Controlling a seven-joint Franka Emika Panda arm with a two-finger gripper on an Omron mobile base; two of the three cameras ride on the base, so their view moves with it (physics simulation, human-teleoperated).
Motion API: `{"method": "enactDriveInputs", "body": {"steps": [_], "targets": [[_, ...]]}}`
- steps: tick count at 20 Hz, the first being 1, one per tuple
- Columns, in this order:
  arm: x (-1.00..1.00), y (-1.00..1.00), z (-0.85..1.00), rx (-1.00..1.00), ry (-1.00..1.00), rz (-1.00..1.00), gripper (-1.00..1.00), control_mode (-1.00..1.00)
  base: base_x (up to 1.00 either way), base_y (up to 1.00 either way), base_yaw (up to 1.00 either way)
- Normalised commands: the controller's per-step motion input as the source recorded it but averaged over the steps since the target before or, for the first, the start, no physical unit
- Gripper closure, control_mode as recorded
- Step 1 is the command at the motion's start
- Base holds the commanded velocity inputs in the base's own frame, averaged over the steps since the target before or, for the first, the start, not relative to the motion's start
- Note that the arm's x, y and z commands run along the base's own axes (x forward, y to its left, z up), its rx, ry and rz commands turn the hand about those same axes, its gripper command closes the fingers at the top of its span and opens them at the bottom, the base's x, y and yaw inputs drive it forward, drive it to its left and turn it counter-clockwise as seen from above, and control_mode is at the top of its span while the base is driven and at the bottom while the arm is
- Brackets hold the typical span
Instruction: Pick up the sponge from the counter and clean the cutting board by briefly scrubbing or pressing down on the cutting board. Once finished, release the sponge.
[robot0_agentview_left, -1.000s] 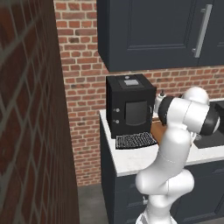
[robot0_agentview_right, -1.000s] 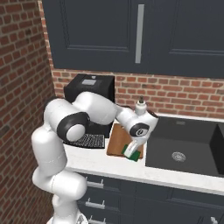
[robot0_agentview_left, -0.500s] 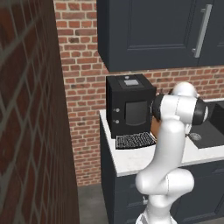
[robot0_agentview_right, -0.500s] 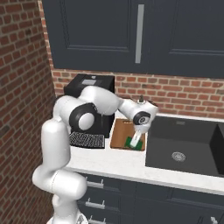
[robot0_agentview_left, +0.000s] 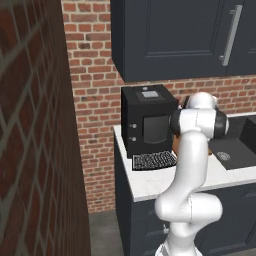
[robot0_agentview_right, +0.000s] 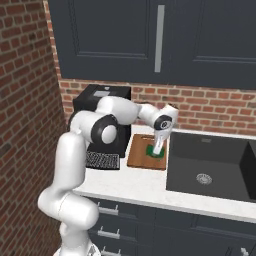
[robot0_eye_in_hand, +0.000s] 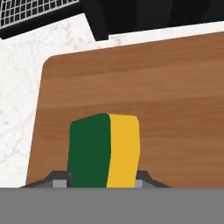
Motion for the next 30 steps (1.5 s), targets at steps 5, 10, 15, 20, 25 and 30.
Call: {"method": "enactDriveInputs", "body": {"steps": [5,10,15,20,25,30], "targets": [[0.61,-0.09,0.07,0.00,-0.02,0.07,1.00,-1.00,0.00,0.00,0.00],[0.00,-0.13,-0.02,0.01,-0.15,0.03,1.00,-1.00,0.00,0.00,0.00],[-0.85,0.02,-0.23,0.12,-0.13,0.04,1.00,-1.00,0.00,0.00,0.00],[-1.00,0.31,-0.31,0.10,-0.13,0.02,1.00,-1.00,0.00,0.00,0.00],[-1.00,0.60,-0.19,0.06,-0.14,0.04,1.00,-1.00,0.00,0.00,0.00],[-1.00,0.62,0.00,0.00,-0.15,0.12,1.00,-1.00,0.00,0.00,0.00]]}}
